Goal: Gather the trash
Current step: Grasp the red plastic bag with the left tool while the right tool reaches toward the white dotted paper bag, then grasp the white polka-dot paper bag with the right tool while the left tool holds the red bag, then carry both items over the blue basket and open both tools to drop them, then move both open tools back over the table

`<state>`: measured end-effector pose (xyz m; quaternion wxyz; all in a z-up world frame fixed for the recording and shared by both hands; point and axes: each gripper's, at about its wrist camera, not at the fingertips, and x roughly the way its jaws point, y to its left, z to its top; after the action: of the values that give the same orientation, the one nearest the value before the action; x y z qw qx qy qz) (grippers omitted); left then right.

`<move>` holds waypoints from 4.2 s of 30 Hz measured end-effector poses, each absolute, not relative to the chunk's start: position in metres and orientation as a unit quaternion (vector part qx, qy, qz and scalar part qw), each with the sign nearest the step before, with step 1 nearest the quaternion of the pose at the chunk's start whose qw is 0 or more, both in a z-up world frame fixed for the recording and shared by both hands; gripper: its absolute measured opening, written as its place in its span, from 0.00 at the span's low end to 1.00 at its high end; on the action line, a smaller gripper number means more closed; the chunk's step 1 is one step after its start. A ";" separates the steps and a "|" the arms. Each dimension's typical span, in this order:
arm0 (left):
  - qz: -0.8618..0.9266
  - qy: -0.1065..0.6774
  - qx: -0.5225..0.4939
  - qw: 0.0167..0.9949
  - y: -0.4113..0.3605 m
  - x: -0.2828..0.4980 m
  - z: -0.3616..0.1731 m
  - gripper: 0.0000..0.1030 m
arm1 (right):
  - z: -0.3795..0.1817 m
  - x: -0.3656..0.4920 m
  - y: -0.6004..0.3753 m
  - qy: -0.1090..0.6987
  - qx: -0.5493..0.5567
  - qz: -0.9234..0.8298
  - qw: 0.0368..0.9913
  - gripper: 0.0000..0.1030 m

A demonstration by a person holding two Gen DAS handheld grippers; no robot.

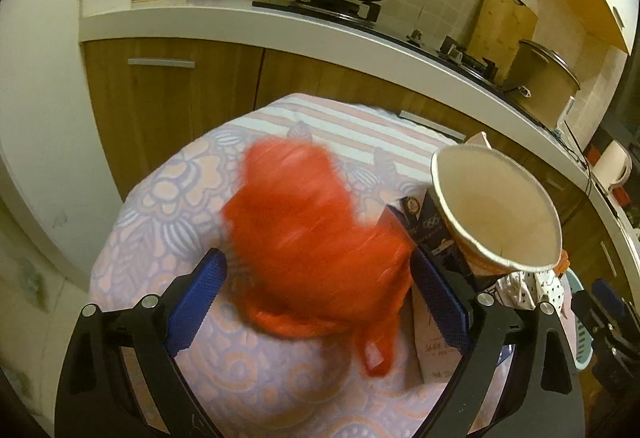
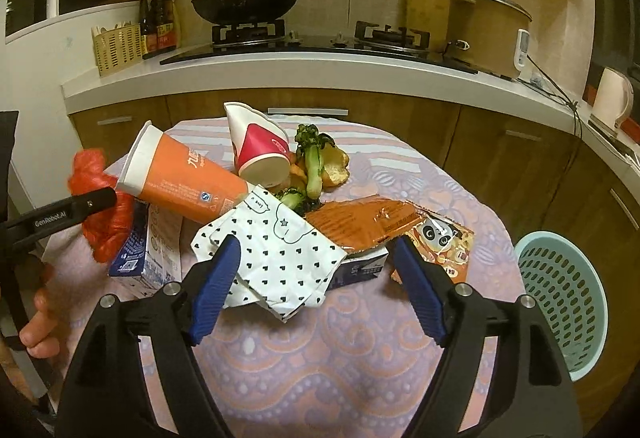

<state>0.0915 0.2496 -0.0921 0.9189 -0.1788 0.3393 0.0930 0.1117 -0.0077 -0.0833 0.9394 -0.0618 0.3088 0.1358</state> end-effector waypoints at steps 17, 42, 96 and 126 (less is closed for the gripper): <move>0.063 0.306 -0.252 0.916 0.268 0.079 -0.107 0.38 | -0.092 0.128 0.005 0.329 -0.072 0.167 0.927 0.86; 0.053 0.298 -0.235 0.924 0.261 0.078 -0.103 0.39 | -0.106 0.147 0.022 0.361 -0.060 0.164 0.916 0.26; -0.310 0.384 -0.030 0.869 -0.197 0.212 -0.088 0.38 | -0.133 0.126 -0.354 0.357 0.126 -0.095 0.921 0.08; -0.276 0.408 -0.025 0.870 -0.165 0.188 -0.098 0.74 | -0.127 0.116 -0.365 0.364 0.175 -0.077 0.911 0.54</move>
<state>0.1884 -0.1651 -0.0983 0.8699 -0.0250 0.4080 -0.2761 0.1159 -0.3652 -0.1273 0.9115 0.1752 0.3643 -0.0766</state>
